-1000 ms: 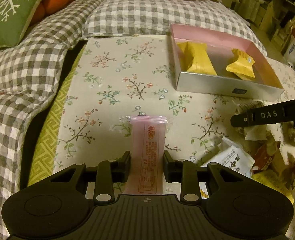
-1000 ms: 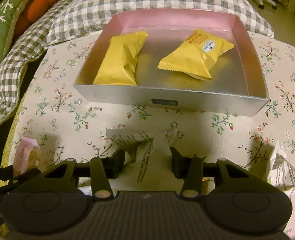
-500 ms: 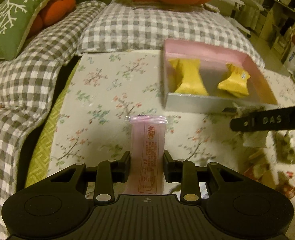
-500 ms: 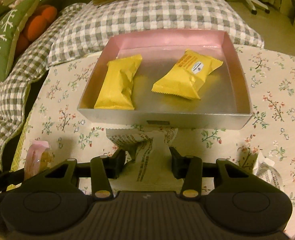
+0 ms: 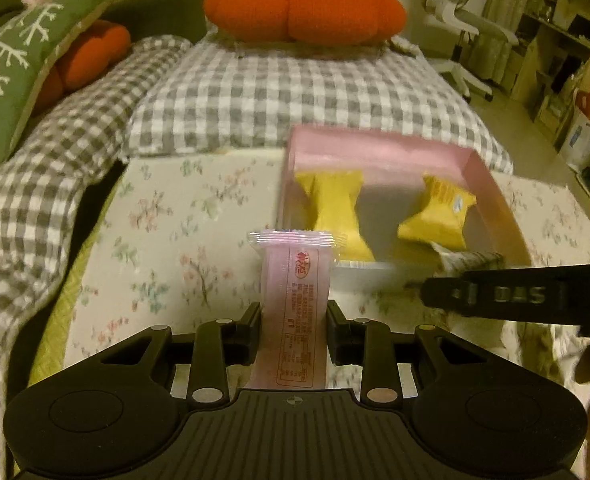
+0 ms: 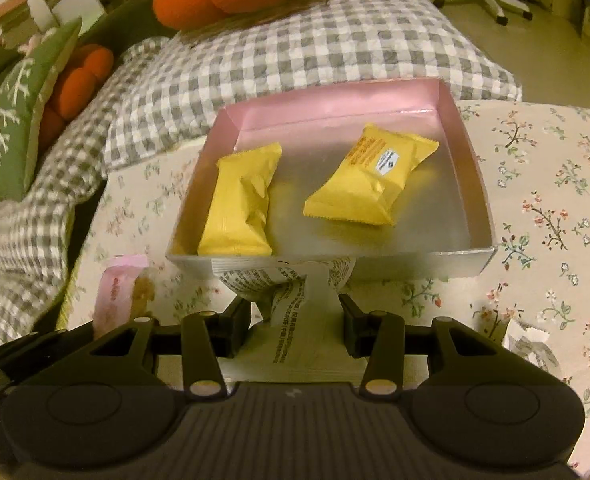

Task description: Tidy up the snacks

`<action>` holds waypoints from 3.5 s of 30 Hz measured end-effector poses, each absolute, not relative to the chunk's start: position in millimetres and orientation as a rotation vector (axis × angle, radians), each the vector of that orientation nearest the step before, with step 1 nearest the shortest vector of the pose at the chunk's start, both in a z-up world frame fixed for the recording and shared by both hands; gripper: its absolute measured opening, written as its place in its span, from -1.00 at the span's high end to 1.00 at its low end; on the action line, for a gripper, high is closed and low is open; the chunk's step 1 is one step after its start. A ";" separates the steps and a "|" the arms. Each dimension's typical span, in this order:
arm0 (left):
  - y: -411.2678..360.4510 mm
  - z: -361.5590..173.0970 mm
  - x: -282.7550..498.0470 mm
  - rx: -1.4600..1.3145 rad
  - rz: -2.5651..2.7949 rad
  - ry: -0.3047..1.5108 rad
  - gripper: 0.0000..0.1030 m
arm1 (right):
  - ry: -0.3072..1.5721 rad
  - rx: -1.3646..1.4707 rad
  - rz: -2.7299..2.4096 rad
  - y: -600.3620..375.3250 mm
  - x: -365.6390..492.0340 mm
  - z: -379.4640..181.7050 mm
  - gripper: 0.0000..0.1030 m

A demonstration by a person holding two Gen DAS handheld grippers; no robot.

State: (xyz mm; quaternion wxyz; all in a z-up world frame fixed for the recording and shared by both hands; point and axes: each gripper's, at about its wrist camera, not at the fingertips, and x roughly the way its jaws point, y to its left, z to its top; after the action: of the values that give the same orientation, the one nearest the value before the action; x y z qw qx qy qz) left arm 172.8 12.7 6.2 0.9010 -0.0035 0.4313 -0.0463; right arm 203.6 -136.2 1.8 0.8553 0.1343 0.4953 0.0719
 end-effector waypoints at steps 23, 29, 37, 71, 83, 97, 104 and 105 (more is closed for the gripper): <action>-26.8 -20.2 261.7 -0.213 -0.272 0.815 0.43 | 0.953 0.517 0.064 -212.4 247.8 -10.4 0.17; -28.2 -25.8 269.6 -0.172 -0.262 0.762 0.34 | 0.915 0.532 0.038 -216.2 249.2 -11.6 -0.01; -12.8 -5.5 259.2 -0.167 -0.241 0.745 -0.19 | 0.869 0.573 -0.007 -229.5 237.6 11.3 -0.15; -10.1 13.9 106.0 0.066 -0.294 0.962 -0.37 | 1.150 0.294 0.060 -213.1 105.9 38.7 -0.60; -11.0 -4.5 66.1 0.122 -0.309 0.971 -0.38 | 1.261 0.221 0.187 -174.0 85.3 14.4 -0.60; -0.8 -16.0 71.1 0.129 -0.267 0.993 -0.38 | 1.295 0.135 0.243 -142.7 77.2 0.4 -0.60; -9.4 -38.2 86.4 0.167 -0.284 1.013 -0.38 | 1.306 0.147 0.202 -143.1 83.0 -9.3 -0.58; -10.8 -41.2 88.7 0.172 -0.289 1.013 -0.38 | 1.308 0.150 0.197 -144.1 83.8 -10.0 -0.58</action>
State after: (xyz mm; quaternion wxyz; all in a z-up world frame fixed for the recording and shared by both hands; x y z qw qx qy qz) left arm 88.7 -10.8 -41.2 0.8609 0.0821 0.4830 -0.1376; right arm 83.8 -144.1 -10.0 0.7865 0.0695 0.6069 0.0912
